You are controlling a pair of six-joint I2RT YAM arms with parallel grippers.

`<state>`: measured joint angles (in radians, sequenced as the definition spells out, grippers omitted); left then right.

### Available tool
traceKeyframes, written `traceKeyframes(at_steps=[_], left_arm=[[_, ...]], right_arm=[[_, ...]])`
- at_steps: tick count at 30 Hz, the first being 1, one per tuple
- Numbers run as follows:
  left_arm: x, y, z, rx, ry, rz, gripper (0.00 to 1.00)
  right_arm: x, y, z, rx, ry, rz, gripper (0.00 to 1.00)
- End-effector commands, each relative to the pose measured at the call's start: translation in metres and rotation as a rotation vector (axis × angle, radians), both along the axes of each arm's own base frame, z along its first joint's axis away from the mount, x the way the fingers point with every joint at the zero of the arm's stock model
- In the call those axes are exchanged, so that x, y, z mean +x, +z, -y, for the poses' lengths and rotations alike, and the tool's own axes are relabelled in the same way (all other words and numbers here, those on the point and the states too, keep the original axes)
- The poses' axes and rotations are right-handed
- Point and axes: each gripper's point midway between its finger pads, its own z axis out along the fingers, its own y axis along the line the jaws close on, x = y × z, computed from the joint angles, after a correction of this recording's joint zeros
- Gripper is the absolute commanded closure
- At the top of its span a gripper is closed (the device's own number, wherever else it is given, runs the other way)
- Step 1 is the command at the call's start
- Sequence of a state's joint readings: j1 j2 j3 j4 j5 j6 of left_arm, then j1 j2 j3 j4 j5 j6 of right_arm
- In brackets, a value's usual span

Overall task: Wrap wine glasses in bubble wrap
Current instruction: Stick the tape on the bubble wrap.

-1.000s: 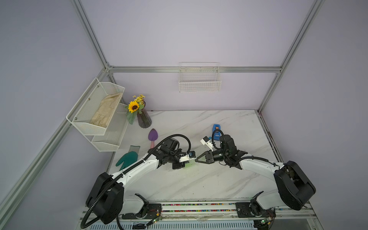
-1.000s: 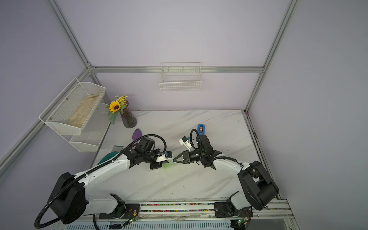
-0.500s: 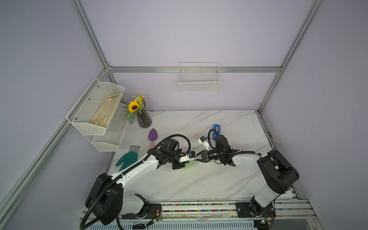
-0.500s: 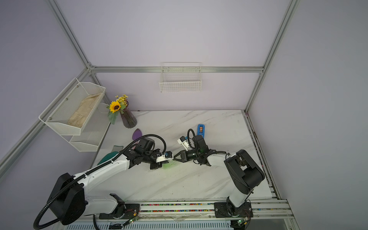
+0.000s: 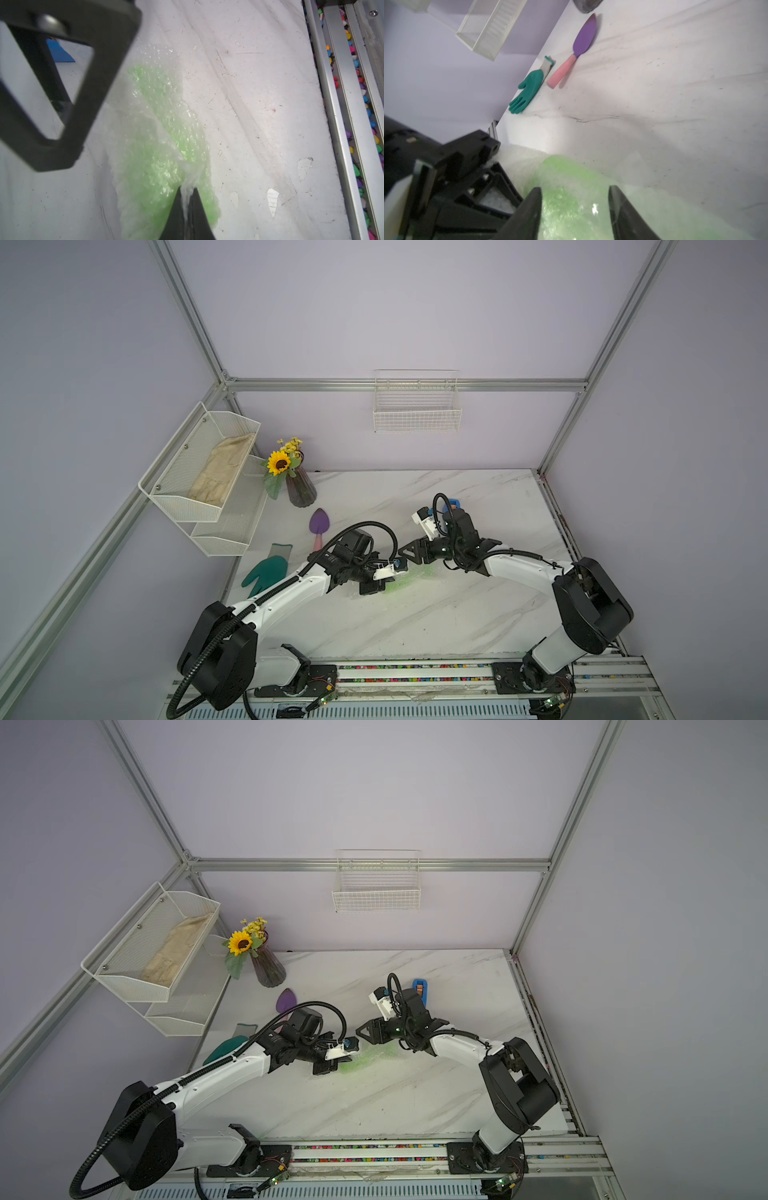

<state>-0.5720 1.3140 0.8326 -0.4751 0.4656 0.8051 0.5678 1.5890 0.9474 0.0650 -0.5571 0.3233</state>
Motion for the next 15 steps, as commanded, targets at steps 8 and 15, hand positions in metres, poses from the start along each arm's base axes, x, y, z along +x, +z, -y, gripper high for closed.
traceKeyframes(at_steps=[8, 15], left_arm=[[-0.01, -0.001, 0.0, -0.013, -0.031, -0.003, 0.94], [-0.01, -0.001, 0.0, -0.01, -0.031, -0.002, 0.94]], right_arm=[[-0.009, 0.045, 0.005, -0.004, 0.007, 0.011, 0.82], [-0.036, 0.079, 0.024, 0.008, 0.0, 0.04, 1.0]])
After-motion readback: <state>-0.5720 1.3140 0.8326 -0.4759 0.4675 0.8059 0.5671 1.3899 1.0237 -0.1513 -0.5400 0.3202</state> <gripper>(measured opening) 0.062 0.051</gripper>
